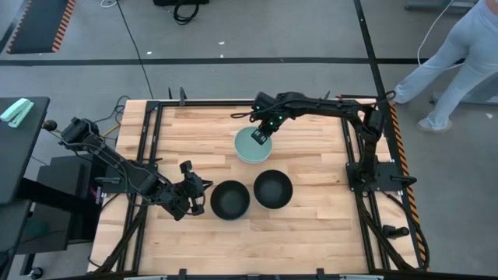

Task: Nest bowls inside each other
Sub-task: Stack the stacked bowls on top of the right black bowl

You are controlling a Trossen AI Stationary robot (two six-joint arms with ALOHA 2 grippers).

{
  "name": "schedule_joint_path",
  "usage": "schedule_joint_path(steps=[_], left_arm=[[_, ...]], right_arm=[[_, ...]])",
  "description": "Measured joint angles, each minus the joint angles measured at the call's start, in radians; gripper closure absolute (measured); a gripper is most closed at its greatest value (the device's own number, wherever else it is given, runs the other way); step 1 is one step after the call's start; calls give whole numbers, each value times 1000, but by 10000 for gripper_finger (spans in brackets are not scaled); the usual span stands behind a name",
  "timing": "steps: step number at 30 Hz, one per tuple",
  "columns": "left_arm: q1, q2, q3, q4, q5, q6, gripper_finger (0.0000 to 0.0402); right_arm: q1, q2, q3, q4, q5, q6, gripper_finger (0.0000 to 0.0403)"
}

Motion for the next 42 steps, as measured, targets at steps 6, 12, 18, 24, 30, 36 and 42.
schedule_joint_path(steps=[6, 12, 18, 24, 30, 36, 42], left_arm=[[0, 0, 0, 0, 0, -1, 385], [0, 0, 0, 2, 0, -2, 379], [0, 0, 0, 3, 0, -5, 374], [0, 0, 0, 3, 0, -5, 384], [0, 0, 0, 3, 0, -3, 386], [0, 0, 0, 3, 1, -10, 375], [-2, 0, 0, 6, 19, -36, 370]], right_arm=[[44, 0, 147, -213, 81, 0, 385], [113, 0, 293, -383, 127, 26, 385], [195, -1, 413, -462, 142, 52, 385], [283, -1, 452, -553, 148, 96, 385], [385, -20, 436, -594, 154, 138, 385], [478, -36, 433, -593, 163, 172, 385], [548, -40, 433, -609, 203, 223, 385]])
